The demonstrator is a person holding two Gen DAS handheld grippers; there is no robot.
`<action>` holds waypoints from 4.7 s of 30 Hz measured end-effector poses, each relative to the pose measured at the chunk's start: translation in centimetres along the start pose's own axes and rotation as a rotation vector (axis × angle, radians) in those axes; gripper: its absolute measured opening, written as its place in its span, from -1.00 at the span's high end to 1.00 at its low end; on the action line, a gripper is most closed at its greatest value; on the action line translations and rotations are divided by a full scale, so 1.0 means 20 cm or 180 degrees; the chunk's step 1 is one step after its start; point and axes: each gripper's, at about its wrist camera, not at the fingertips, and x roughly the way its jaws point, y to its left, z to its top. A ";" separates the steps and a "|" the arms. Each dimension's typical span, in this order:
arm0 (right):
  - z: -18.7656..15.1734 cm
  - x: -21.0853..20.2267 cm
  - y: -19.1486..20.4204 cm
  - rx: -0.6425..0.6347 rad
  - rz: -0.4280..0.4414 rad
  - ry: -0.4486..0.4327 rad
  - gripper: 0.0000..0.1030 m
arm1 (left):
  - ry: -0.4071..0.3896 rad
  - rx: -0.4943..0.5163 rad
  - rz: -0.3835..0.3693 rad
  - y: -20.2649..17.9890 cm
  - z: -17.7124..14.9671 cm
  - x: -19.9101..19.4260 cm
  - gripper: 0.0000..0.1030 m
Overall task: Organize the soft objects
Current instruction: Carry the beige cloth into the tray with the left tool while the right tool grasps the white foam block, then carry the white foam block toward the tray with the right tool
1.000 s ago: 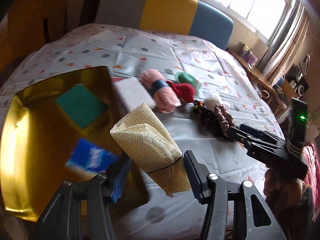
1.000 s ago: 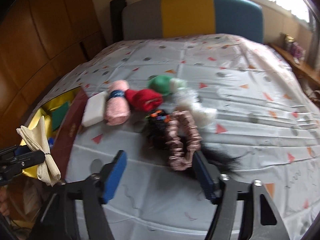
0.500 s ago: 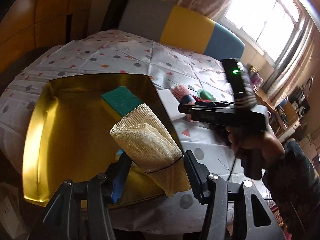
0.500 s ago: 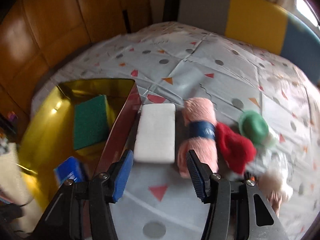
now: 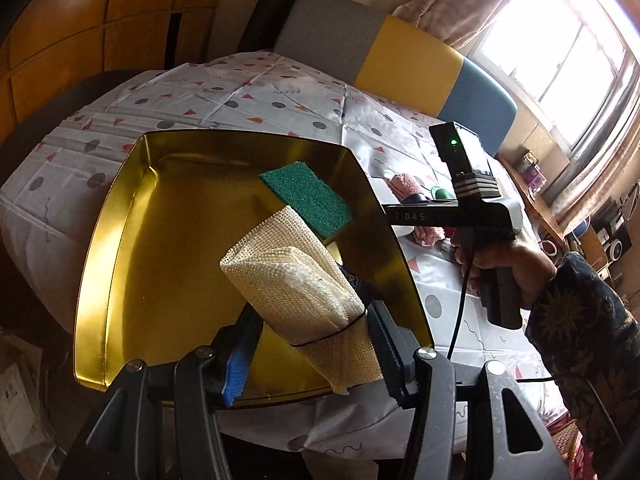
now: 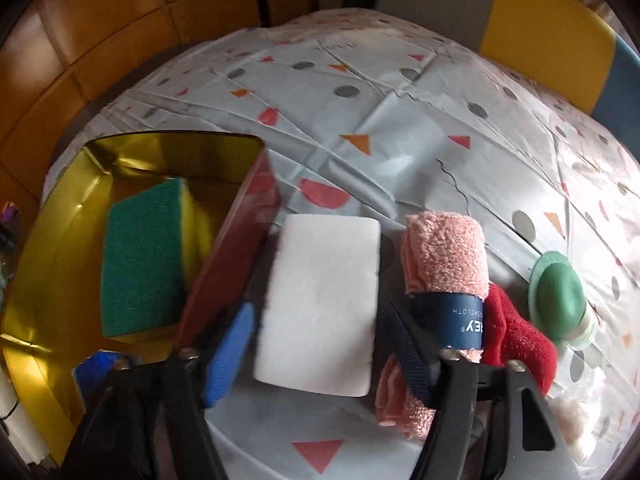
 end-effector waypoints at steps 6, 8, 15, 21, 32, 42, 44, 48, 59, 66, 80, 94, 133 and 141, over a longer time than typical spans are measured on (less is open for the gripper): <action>-0.13 -0.07 0.01 -0.0181 -0.0137 0.0090 0.00 | 0.0006 0.0013 -0.0008 -0.01 0.00 0.01 -0.06; -0.21 -0.13 0.01 -0.0230 -0.0198 0.0115 0.00 | 0.0005 0.0013 -0.0003 -0.01 0.00 0.01 -0.06; -0.60 -0.28 0.06 -0.0361 -0.0070 0.0198 -0.03 | 0.0049 -0.0052 0.0023 0.01 -0.01 0.02 -0.07; -0.78 -0.34 0.01 -0.0101 -0.0028 0.0008 -0.02 | 0.0116 -0.0191 0.0128 0.09 0.03 0.03 -0.07; -0.83 -0.35 0.00 0.0043 0.0076 -0.0295 -0.02 | 0.0348 0.0070 0.0655 0.19 0.27 0.26 -0.08; -0.83 -0.35 0.00 -0.0005 0.0099 -0.0326 -0.03 | 0.0456 0.0367 0.0998 0.16 0.52 0.58 -0.20; -0.83 -0.35 0.00 -0.0004 0.0109 -0.0331 -0.04 | 0.0446 0.0287 0.1058 0.16 0.55 0.60 -0.30; -0.83 -0.35 0.00 -0.0003 0.0111 -0.0330 -0.05 | 0.0256 0.0112 0.0941 0.18 0.55 0.54 -0.47; -0.83 -0.33 0.02 -0.0009 0.0035 -0.0316 -0.09 | -0.0054 -0.0030 0.0978 0.08 0.25 0.25 -0.48; -0.84 -0.32 0.04 -0.0079 -0.0064 -0.0325 -0.10 | -0.0430 0.0206 0.1224 -0.08 0.08 0.07 -0.48; -0.87 -0.32 0.06 -0.0130 -0.0153 -0.0476 -0.10 | -0.0740 -0.0037 0.1300 -0.08 -0.03 -0.13 -0.48; -0.90 -0.33 0.09 0.0179 -0.0414 -0.0545 -0.10 | -0.0944 0.0008 0.1362 -0.01 -0.09 -0.20 -0.57; -0.52 -0.59 0.58 0.0084 0.0293 -0.0685 -0.07 | -0.0722 -0.0342 0.1321 0.21 -0.14 -0.20 -0.59; -0.37 -0.41 0.81 -0.0043 0.0612 -0.0301 -0.08 | -0.0868 -0.0546 0.1457 0.34 -0.11 -0.28 -0.59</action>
